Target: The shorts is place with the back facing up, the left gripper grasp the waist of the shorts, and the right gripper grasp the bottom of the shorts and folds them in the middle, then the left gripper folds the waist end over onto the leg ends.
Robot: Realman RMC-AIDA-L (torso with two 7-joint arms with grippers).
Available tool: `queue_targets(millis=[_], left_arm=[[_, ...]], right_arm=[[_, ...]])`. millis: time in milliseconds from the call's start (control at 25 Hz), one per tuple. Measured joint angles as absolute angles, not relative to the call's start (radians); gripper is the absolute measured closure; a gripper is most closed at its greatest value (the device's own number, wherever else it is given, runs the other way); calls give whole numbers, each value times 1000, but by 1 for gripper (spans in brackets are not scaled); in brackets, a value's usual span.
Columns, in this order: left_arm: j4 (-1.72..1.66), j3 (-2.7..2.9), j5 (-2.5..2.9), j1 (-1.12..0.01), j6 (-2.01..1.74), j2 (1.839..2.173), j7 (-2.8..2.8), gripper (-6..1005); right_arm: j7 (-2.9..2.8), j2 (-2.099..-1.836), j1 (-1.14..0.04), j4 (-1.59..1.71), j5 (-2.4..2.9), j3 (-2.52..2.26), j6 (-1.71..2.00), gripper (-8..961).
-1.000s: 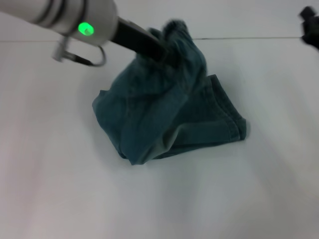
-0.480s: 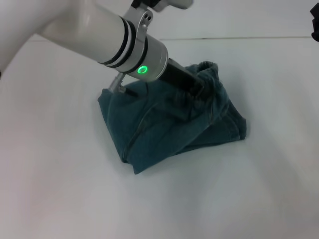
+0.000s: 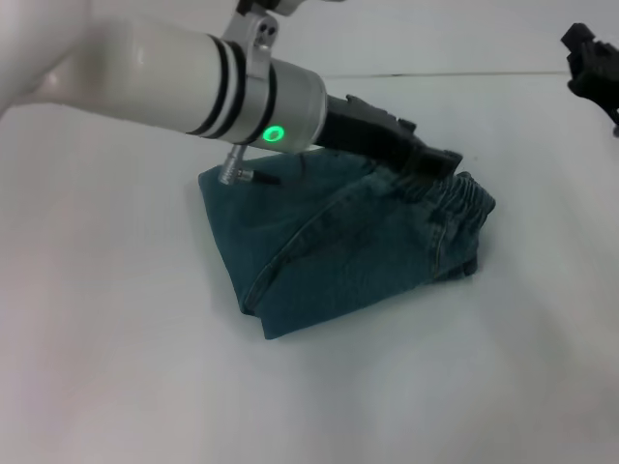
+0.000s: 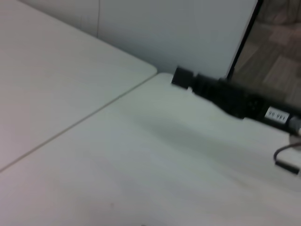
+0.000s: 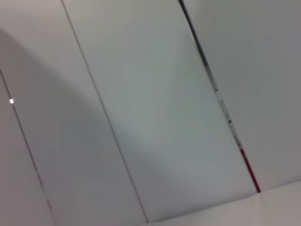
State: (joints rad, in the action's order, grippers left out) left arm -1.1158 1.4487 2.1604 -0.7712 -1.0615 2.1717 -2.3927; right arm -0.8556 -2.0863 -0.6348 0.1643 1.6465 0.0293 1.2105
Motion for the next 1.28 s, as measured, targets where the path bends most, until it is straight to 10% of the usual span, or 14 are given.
queue_targets(millis=[600,1280], left_arm=[[-1213,972,1785,-409,-1418,2164,-2042,75],[-1192,699,2151,-293,-1716,2161,-1947,48]], right_arm=[[-1525,-2066,-550,649,1703,-630,1475,838],[-1732,-2046,-525,965,2240,-555,1844,158]])
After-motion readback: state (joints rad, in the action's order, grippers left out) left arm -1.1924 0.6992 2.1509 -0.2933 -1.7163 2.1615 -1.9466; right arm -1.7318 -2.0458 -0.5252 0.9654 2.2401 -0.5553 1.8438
